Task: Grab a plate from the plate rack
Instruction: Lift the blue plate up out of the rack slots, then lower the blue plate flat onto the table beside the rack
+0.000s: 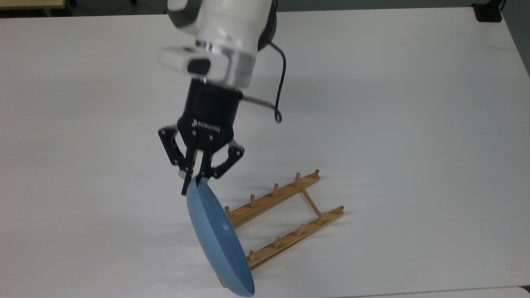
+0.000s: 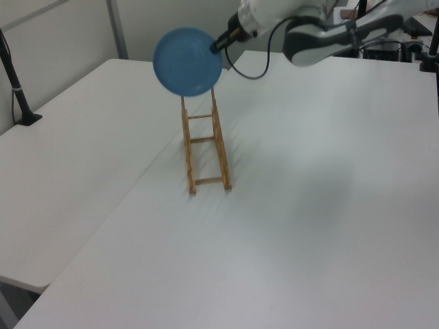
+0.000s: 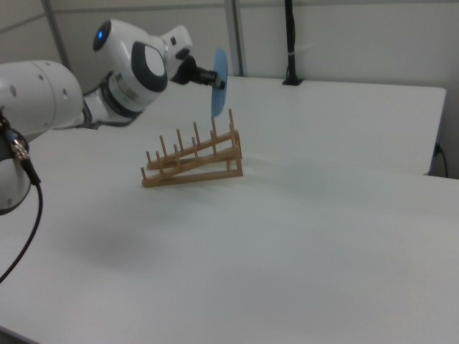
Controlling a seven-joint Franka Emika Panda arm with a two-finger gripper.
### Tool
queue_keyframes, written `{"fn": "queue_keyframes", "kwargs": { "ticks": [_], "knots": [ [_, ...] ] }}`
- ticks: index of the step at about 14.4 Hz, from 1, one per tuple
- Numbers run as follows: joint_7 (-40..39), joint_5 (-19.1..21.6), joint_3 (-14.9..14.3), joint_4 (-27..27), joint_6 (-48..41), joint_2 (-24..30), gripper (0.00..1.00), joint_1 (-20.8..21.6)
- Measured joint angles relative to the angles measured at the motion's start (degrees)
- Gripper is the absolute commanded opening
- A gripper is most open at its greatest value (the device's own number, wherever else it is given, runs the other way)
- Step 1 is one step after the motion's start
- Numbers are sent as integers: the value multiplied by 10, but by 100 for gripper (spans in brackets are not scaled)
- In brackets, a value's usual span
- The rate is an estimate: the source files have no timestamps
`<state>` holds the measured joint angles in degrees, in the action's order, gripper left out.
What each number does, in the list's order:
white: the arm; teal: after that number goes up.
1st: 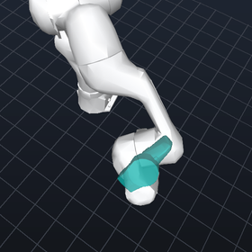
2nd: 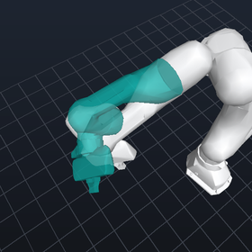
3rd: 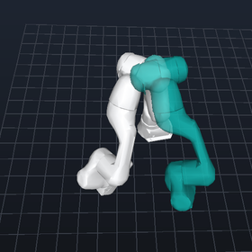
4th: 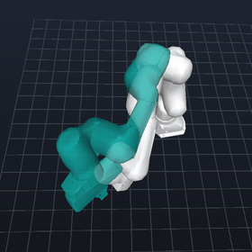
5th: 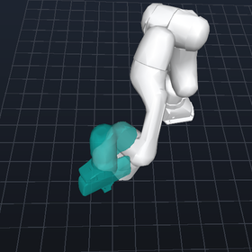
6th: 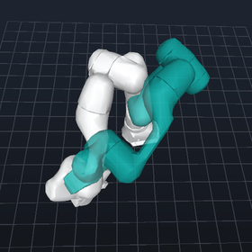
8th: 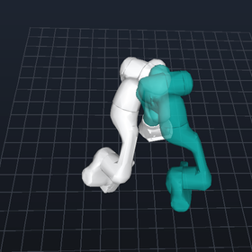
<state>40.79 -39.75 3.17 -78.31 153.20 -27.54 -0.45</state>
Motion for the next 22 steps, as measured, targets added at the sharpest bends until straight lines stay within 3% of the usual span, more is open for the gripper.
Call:
{"fn": "queue_keyframes", "kwargs": {
  "ticks": [4, 6, 8, 11, 13, 15, 19, 22],
  "knots": [
    [-14, 136, 11, -1, -149, 68, 0, 0],
    [-50, 224, 27, -3, -262, 98, 0, 0],
    [-119, 330, 29, -5, -385, 122, 0, -2],
    [-246, 420, 28, -6, -561, 146, 0, -20],
    [-345, 454, 28, -12, -649, 155, 0, -33],
    [-433, 469, 28, -37, -680, 158, 0, -42],
    [-566, 483, 28, -111, -680, 152, 0, -67],
    [-603, 485, 28, -156, -635, 149, 0, -79]
  ]
}}
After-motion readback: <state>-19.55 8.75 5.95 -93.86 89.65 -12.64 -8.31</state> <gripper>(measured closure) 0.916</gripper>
